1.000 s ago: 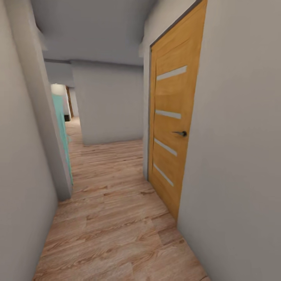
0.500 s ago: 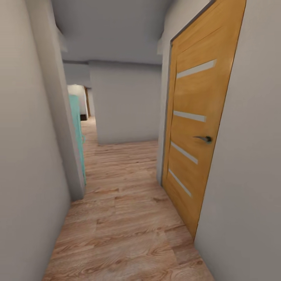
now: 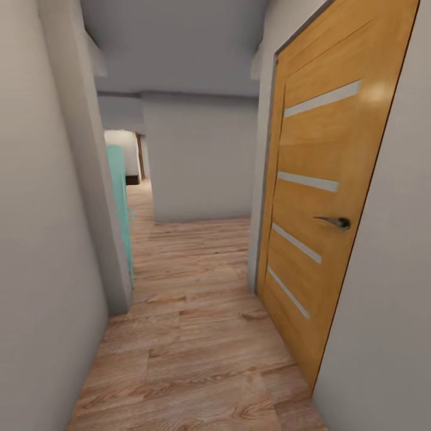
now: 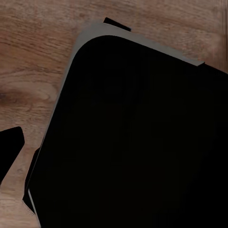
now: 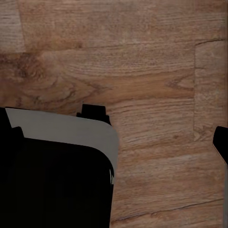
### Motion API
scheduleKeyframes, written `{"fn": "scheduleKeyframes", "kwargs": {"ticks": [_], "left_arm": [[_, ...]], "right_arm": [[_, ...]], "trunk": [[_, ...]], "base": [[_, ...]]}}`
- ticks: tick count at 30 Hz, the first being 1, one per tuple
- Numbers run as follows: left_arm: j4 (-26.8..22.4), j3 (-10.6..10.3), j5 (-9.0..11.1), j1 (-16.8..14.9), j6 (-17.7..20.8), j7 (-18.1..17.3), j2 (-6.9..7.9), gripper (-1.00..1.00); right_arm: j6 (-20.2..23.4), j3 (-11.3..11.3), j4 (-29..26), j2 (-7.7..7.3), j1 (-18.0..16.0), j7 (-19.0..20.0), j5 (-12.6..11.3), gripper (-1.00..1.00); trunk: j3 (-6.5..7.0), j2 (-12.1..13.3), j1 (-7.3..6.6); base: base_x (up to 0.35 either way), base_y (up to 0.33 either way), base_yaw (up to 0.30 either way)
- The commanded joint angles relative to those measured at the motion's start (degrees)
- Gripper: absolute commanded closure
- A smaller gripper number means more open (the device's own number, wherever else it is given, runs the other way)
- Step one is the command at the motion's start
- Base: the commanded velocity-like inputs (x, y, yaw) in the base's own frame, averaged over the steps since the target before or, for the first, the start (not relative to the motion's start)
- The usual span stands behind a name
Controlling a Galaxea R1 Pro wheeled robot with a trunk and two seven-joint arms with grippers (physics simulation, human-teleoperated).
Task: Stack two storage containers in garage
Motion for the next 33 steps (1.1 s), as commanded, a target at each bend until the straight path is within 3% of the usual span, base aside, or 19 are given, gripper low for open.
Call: {"fn": "scheduleKeyframes", "kwargs": {"ticks": [1, 14, 33], "left_arm": [[-0.03, 0.19, 0.08, -0.01, -0.09, 0.02, -0.01, -1.0], [-0.03, 0.24, -0.03, -0.01, -0.23, 0.06, -0.01, -1.0], [-0.03, 0.16, -0.03, -0.01, -0.23, 0.09, -0.01, -1.0]], "right_arm": [[-0.34, 0.48, 0.18, 0.0, -0.07, -0.08, -0.43, -1.0], [-0.26, 0.46, 0.18, 0.25, -0.07, -0.08, -0.43, -1.0], [-0.43, 0.48, 0.18, 0.04, -0.07, -0.08, -0.38, -1.0]], "trunk": [[-0.06, -0.03, 0.03], [-0.06, -0.03, 0.03], [-0.06, -0.03, 0.03]], "base": [[0.319, 0.0, 0.001], [0.319, 0.0, 0.005], [0.319, 0.0, 0.229]]}}
